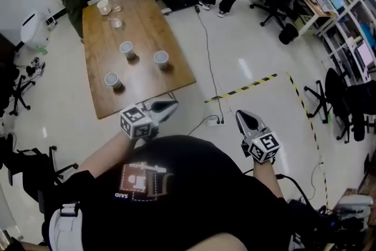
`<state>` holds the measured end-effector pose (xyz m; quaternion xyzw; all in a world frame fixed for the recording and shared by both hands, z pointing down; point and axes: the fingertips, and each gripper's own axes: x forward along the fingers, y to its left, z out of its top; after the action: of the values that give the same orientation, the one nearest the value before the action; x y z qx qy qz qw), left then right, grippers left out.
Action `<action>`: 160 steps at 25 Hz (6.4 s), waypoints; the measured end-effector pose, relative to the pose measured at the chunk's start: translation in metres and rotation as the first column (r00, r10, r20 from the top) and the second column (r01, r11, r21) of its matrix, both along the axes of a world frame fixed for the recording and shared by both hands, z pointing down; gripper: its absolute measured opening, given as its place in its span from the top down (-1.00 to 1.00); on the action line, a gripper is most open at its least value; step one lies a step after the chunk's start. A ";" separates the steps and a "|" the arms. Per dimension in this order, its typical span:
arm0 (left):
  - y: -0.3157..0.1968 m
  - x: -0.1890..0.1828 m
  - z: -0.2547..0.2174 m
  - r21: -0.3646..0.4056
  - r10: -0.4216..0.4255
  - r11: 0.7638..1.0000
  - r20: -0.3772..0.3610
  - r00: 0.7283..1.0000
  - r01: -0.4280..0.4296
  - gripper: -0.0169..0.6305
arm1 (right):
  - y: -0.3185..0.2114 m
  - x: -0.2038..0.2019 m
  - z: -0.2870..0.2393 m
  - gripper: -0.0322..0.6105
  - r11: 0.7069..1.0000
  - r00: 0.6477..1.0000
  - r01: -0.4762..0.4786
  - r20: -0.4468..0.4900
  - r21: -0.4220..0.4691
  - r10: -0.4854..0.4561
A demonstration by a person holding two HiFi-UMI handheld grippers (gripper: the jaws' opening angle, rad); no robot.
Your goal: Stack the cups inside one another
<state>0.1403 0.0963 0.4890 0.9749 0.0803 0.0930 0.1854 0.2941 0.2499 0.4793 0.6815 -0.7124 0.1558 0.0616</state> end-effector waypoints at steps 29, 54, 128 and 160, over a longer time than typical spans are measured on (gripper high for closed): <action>-0.278 -0.170 0.023 0.017 -0.719 0.693 0.094 0.688 0.721 0.94 | -0.416 -0.086 0.021 0.85 0.736 0.735 0.677 -0.031 -0.020 -0.677; -0.338 -0.186 0.031 0.163 -0.558 0.827 0.121 0.821 0.538 0.94 | -0.413 -0.115 0.054 0.84 0.816 0.824 0.566 0.036 -0.116 -0.566; -0.297 -0.190 0.164 0.420 -0.077 0.699 0.849 0.523 -0.579 0.90 | -0.395 -0.089 0.042 0.84 0.827 0.832 0.549 -0.018 -0.120 -0.555; -0.310 -0.242 0.058 -0.093 -0.752 0.649 0.069 0.655 0.755 0.94 | -0.416 -0.115 0.025 0.85 0.814 0.811 0.581 0.088 -0.010 -0.578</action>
<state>-0.1021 -0.2138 0.5470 0.9069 -0.3286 0.0148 0.2634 0.1793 -0.1665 0.5038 0.4242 -0.8849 0.1703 0.0898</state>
